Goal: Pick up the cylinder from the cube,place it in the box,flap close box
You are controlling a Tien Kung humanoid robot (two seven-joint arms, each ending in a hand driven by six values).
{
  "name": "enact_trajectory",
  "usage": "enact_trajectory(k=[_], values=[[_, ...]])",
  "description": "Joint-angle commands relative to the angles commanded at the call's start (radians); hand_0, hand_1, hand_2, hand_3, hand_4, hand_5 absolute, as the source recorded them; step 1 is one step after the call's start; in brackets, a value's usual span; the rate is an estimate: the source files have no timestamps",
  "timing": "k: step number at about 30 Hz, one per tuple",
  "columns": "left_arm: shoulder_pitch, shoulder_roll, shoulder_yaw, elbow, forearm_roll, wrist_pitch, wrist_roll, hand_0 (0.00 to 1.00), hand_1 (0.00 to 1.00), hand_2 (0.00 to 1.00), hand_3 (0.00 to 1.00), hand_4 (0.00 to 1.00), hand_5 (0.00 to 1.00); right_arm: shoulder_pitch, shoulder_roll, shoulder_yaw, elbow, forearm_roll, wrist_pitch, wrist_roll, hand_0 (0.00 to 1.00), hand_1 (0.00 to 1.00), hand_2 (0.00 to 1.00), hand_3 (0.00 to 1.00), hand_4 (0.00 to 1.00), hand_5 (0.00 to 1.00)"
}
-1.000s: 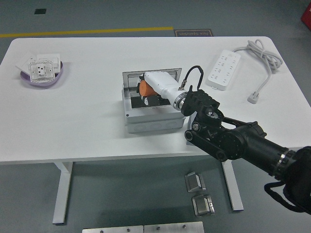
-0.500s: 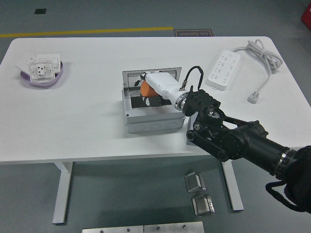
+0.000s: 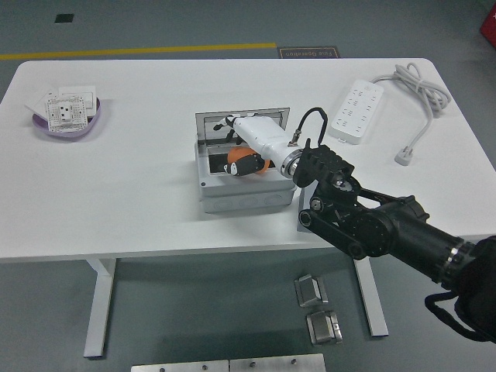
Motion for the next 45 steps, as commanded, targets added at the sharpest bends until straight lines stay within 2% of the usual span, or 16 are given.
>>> enact_trajectory(k=[6,11,19,21,25,29,32,33,45], values=[[0.002,-0.004,-0.001,0.0,0.0,0.0,0.001,0.728,0.74,0.74,0.871,0.58,0.141,-0.005,-0.011,0.008,0.034,0.007,-0.001,-0.004,0.372,0.5,0.645,0.802,0.877,0.271],[0.009,-0.01,-0.012,0.0,0.004,0.0,0.003,0.728,0.74,0.739,0.871,0.579,0.141,-0.014,-0.064,0.019,0.128,0.056,0.009,-0.02,0.373,0.479,0.641,0.797,0.877,0.274],[0.015,-0.015,-0.017,0.0,-0.001,0.002,0.004,0.727,0.74,0.74,0.87,0.578,0.141,-0.015,-0.177,0.051,0.308,0.087,0.034,-0.05,0.368,0.473,0.639,0.793,0.87,0.282],[0.015,-0.015,-0.015,0.0,-0.005,0.002,0.004,0.727,0.74,0.738,0.87,0.576,0.141,-0.014,-0.189,0.065,0.345,0.075,0.039,-0.057,0.365,0.456,0.632,0.771,0.831,0.269],[0.014,-0.015,-0.008,0.0,-0.013,0.002,0.004,0.727,0.74,0.738,0.87,0.576,0.141,-0.007,-0.197,0.102,0.391,0.056,0.045,-0.065,0.365,0.456,0.632,0.771,0.831,0.269],[0.013,-0.014,-0.002,0.0,-0.019,0.003,0.004,0.727,0.739,0.738,0.87,0.575,0.14,0.006,-0.186,0.136,0.364,0.055,0.044,-0.06,0.348,0.449,0.63,0.764,0.82,0.267],[0.014,-0.015,-0.003,0.0,-0.018,0.002,0.005,0.727,0.739,0.738,0.87,0.575,0.14,0.016,-0.175,0.156,0.324,0.06,0.042,-0.052,0.348,0.449,0.63,0.764,0.82,0.267],[0.014,-0.016,-0.007,0.0,-0.015,0.002,0.006,0.726,0.738,0.737,0.87,0.572,0.139,0.024,-0.167,0.171,0.286,0.064,0.04,-0.044,0.35,0.451,0.631,0.764,0.819,0.281],[0.015,-0.016,-0.013,0.0,-0.006,0.001,0.006,0.726,0.739,0.737,0.87,0.565,0.136,0.047,-0.141,0.202,0.162,0.081,0.04,-0.025,0.365,0.449,0.629,0.749,0.811,0.287]])
